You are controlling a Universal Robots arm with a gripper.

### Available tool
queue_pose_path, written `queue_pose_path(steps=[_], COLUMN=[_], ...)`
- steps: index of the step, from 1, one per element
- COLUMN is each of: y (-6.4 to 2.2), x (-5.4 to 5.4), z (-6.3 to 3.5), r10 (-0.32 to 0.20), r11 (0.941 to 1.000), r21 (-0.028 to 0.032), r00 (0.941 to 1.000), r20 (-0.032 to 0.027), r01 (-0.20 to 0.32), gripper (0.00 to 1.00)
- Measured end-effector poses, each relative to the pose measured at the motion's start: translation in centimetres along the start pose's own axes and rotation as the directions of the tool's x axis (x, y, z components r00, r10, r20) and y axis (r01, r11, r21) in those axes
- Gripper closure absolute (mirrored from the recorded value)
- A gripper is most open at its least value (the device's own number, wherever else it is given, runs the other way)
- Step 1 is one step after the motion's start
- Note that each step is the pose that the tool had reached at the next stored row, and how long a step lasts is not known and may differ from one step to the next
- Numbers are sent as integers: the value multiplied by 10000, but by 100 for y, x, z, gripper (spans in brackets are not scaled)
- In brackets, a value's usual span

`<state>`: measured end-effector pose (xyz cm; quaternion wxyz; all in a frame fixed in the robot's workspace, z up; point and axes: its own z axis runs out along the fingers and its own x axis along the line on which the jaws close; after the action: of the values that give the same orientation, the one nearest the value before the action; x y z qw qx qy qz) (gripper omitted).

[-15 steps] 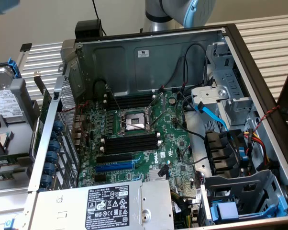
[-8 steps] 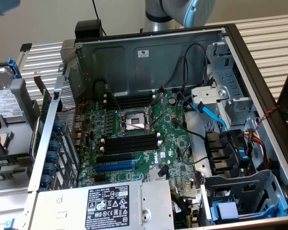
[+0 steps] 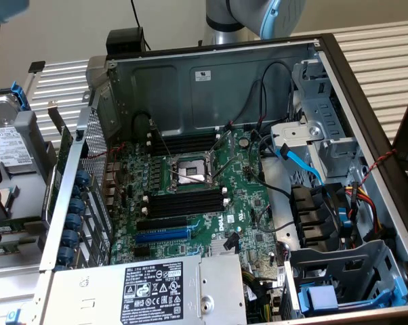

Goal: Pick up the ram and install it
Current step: 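Pick up the ram and move it above insertion slot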

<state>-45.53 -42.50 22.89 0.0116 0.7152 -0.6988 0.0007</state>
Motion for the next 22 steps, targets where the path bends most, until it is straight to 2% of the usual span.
queue_pose_path(steps=[17, 22], y=[1, 2], x=[0, 0], z=[2, 4], r10=[0, 0], r11=[10000, 10000], r21=[1, 6], r00=[10000, 10000], r20=[8, -28], r01=[0, 0], gripper=[58, 58])
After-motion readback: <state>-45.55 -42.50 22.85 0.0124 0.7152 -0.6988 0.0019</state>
